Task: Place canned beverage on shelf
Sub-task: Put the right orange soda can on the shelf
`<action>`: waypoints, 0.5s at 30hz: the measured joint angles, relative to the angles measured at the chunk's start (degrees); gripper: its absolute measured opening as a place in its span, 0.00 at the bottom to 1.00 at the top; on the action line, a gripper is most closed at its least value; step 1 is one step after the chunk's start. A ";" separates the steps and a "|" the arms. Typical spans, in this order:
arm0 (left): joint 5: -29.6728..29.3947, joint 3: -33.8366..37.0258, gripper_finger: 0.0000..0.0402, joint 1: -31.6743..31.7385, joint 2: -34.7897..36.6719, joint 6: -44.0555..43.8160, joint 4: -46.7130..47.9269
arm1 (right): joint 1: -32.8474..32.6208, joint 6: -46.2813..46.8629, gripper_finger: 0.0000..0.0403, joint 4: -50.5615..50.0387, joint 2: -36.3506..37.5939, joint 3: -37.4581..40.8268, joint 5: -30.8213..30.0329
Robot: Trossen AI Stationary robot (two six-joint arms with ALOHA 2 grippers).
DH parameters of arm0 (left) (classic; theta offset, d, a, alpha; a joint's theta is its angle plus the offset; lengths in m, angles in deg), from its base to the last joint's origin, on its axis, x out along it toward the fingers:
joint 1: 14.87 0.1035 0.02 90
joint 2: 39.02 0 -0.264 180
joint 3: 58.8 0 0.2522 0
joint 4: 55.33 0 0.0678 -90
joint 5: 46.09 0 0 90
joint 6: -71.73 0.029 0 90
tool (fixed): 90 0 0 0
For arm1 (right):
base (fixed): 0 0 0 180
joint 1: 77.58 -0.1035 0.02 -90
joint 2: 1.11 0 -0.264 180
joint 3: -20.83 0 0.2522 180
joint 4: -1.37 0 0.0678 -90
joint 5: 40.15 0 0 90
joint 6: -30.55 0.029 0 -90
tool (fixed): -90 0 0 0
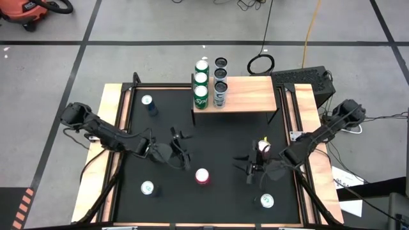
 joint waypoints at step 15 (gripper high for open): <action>5.59 -0.03 0.70 1.24 -8.44 3.66 -12.09 | -1.77 5.32 0.30 -17.66 8.58 -5.82 1.81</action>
